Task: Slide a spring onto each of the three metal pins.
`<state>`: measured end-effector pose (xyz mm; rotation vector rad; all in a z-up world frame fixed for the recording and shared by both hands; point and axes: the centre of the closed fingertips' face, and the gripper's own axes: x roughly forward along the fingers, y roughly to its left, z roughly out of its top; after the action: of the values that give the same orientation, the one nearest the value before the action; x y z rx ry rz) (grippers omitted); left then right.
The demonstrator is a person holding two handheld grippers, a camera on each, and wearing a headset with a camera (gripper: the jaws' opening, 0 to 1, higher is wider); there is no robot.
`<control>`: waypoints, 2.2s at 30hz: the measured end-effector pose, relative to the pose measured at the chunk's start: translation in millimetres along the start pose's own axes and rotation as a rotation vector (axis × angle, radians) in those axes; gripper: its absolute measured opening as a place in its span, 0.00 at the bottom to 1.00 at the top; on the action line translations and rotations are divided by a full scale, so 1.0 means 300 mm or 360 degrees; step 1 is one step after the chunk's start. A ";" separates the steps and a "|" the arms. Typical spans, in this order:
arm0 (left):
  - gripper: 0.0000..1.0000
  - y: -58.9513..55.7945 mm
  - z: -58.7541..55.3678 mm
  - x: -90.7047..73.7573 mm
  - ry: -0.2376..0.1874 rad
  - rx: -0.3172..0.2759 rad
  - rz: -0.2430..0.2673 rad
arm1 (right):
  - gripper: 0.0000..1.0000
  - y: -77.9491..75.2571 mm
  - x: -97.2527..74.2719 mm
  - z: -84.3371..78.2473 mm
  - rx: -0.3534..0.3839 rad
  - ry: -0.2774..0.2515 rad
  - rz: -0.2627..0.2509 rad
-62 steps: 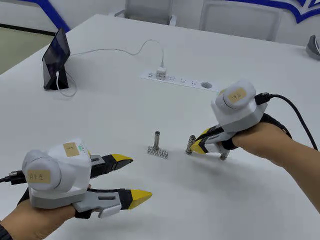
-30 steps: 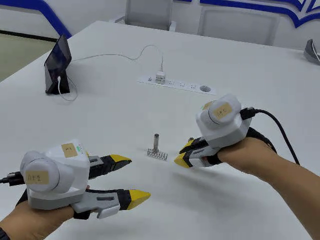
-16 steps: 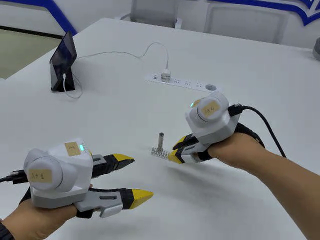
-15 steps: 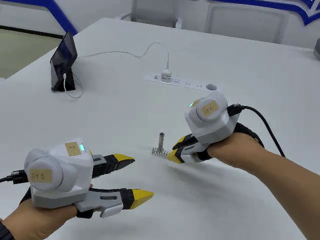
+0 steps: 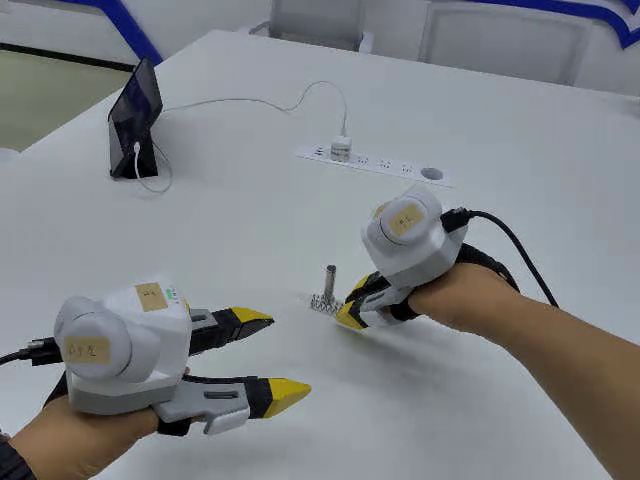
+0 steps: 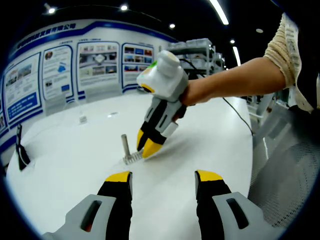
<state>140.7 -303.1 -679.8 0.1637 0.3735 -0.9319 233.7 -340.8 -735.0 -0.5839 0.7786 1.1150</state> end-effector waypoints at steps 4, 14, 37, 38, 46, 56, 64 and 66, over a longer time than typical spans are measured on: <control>0.51 0.004 -0.004 -0.003 0.0003 -0.0003 0.0003 | 0.15 0.003 0.008 -0.010 0.0008 0.0019 0.0011; 0.51 0.004 -0.002 -0.006 0.0006 0.0001 0.0004 | 0.12 0.018 0.011 -0.021 0.0018 0.0040 0.0026; 0.49 -0.059 0.014 0.025 0.0016 0.0073 -0.0079 | 0.12 0.188 -0.159 -0.061 -0.0167 0.0083 0.0157; 0.49 -0.067 0.015 0.029 0.0018 0.0078 -0.0091 | 0.12 0.200 -0.170 -0.062 -0.0177 0.0084 0.0166; 0.46 -0.113 0.028 0.053 0.0017 0.0133 -0.0166 | 0.12 0.274 -0.232 -0.075 -0.0264 0.0121 0.0233; 0.34 -0.153 0.038 0.067 0.0014 0.0250 -0.0241 | 0.12 0.331 -0.273 -0.062 -0.0359 0.0156 0.0278; 0.21 -0.177 0.028 0.069 0.0035 0.0327 -0.0290 | 0.12 0.366 -0.280 -0.047 -0.0423 0.0179 0.0312; 0.19 -0.179 0.024 0.071 0.0043 0.0340 -0.0295 | 0.12 0.373 -0.279 -0.049 -0.0432 0.0190 0.0321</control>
<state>110.5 -352.8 -680.0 0.3418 0.3168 -1.1536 105.5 -360.6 -680.9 -0.8190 0.8073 1.3945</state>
